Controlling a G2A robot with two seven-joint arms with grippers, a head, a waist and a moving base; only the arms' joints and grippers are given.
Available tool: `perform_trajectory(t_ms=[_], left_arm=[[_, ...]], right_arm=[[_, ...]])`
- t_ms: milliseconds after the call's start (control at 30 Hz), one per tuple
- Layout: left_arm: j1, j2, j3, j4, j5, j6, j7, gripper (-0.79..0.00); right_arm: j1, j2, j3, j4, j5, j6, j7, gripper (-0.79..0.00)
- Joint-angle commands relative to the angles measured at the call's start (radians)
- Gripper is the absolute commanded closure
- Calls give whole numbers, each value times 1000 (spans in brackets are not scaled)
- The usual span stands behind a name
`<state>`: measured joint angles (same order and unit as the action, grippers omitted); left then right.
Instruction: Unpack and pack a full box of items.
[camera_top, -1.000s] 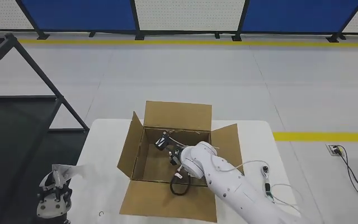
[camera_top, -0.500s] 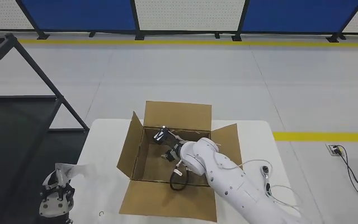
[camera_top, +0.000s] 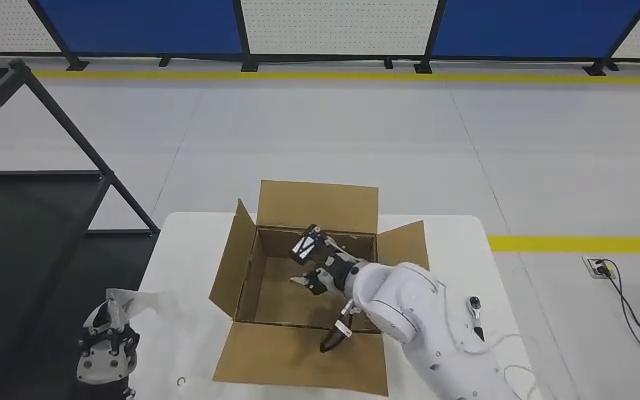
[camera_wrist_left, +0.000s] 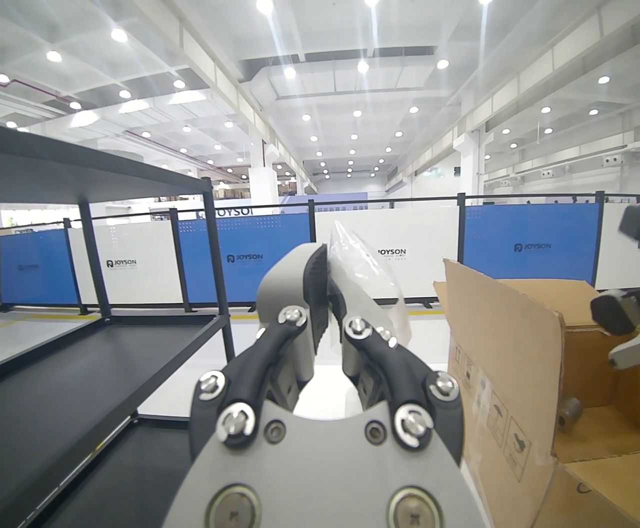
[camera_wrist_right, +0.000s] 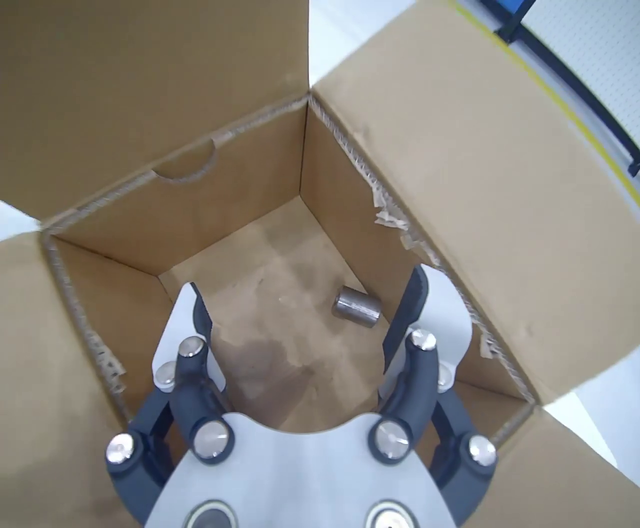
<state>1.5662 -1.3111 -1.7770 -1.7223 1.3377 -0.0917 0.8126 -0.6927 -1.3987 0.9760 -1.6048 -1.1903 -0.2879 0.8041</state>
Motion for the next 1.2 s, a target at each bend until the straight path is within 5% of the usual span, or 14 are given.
perform_trajectory(t_ms=[0, 333, 533, 800, 1033, 1167], left_arm=[[-2, 0, 3, 1, 1, -1, -1, 0], [-35, -1, 50, 7, 40, -21, -24, 0], [-58, -1, 86, 13, 63, -28, -34, 0], [-74, -3, 118, 17, 78, -20, -39, 0], [-74, -2, 122, 15, 91, -16, -49, 0], [-71, -1, 126, 5, 102, -12, -51, 0]], right_arm=[[-71, 16, 60, -125, -11, -15, -6, -699], [-391, 71, 360, -606, -135, 29, -8, -708], [-554, 87, 575, -722, -142, 89, 35, -742], [-752, 96, 779, -591, -91, 141, 71, -757], [-834, 94, 833, -367, 39, 185, -8, -785], [-834, 94, 833, -367, 39, 185, -8, -785]])
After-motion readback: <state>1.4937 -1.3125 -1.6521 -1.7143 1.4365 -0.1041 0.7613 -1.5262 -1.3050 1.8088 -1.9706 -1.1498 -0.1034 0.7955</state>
